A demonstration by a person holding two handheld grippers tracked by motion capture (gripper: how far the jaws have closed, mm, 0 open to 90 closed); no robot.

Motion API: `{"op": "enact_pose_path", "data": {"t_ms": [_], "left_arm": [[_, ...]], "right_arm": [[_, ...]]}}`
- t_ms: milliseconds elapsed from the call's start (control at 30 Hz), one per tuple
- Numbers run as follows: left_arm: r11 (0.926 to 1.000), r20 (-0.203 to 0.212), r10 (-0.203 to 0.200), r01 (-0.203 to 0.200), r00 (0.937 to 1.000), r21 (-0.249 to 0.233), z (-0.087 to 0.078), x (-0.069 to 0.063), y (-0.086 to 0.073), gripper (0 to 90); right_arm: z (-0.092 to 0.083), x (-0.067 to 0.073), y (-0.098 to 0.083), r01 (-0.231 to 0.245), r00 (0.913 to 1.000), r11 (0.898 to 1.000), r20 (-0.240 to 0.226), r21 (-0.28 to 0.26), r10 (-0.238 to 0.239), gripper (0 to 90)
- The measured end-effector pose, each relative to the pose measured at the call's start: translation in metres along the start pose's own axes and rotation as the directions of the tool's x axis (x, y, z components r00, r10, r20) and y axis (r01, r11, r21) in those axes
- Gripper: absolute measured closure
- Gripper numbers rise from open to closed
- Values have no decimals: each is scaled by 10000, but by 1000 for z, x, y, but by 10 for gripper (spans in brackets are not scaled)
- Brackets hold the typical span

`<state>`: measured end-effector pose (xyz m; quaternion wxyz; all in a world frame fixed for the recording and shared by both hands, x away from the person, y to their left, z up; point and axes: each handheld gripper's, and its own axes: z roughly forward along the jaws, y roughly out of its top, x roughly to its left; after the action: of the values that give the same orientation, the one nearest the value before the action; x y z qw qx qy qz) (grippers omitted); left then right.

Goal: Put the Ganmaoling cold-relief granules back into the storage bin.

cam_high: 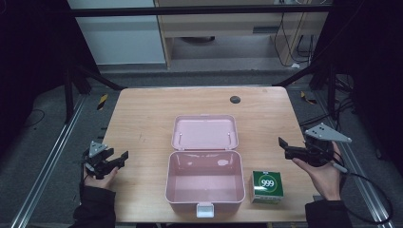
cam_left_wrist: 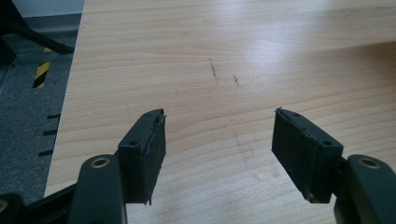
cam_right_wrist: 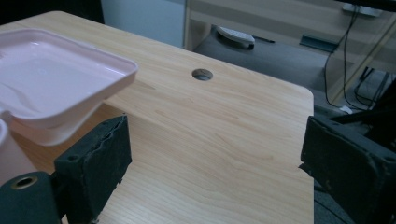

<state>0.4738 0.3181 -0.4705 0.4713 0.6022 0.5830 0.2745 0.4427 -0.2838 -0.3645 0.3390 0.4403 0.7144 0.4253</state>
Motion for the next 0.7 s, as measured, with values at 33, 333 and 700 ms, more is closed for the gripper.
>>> {"op": "enact_pose_path", "data": {"t_ms": [33,333,700], "left_arm": [[10000,2,34,-34,10000,47,0,0,0,342],[9996,4,143,-143,9999,238,2,0,-2,337],[9986,51,357,-358,9994,398,3,-1,-4,333]], "right_arm": [[-1,1,3,10,9999,10000,-111,22,-10,88],[-3,10,27,1025,9887,9938,-1140,431,-970,86],[-9,31,50,3289,9230,9379,-2477,1102,-2945,75]]}}
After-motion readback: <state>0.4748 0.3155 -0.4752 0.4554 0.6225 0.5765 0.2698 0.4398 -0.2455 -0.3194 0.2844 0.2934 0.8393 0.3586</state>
